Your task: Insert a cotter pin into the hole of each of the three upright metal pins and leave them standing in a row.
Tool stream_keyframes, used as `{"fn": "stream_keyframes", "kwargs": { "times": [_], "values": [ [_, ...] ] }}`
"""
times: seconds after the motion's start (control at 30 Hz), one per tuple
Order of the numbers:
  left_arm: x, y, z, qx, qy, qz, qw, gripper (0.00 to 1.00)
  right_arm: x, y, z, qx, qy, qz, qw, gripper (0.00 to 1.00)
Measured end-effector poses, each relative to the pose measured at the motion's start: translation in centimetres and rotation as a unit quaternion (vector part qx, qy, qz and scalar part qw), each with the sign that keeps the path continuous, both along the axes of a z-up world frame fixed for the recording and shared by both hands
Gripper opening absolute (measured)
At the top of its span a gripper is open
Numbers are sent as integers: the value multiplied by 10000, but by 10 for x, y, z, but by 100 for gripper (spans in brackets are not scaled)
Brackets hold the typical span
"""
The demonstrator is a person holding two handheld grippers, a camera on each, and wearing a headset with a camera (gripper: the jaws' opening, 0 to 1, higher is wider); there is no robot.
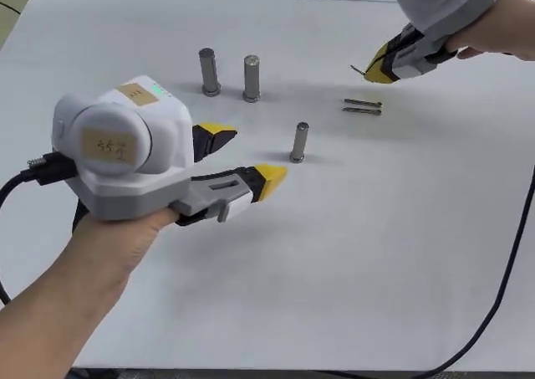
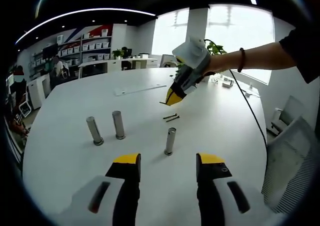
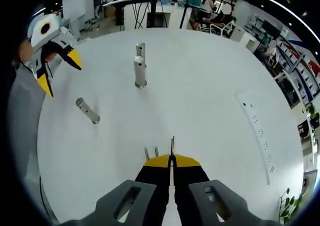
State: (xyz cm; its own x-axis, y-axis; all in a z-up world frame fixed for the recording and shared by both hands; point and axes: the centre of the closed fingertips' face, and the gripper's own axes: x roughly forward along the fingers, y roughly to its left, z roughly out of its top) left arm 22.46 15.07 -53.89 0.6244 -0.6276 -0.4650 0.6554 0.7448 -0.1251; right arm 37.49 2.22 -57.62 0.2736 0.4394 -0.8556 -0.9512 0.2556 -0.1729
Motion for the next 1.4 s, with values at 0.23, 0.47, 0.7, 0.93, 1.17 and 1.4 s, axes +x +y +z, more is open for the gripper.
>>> {"fn": "stream_keyframes", "kwargs": {
  "times": [0.23, 0.47, 0.7, 0.93, 1.17, 1.4],
  "values": [
    [2, -4, 11, -73, -37, -40, 10000, 40, -19, 5, 12, 82, -234, 158, 9996, 0],
    [7, -5, 24, -11, -110, -125, 9999, 37, -49, 14, 27, 280, -447, 283, 9982, 0],
    [11, -10, 31, 18, -114, -253, 9996, 33, -76, 28, 37, 487, -591, 486, 9959, 0],
    [9, -18, 32, -87, 44, -358, 9993, 29, -101, 41, 44, 618, -834, 836, 9911, 0],
    [5, -28, 34, -424, 366, -380, 9977, 24, -128, 53, 52, 738, -979, 1130, 9860, 0],
    [-2, -34, 34, -728, 688, -374, 9943, 17, -153, 61, 55, 672, -1161, 1509, 9794, 0]
  ]
}}
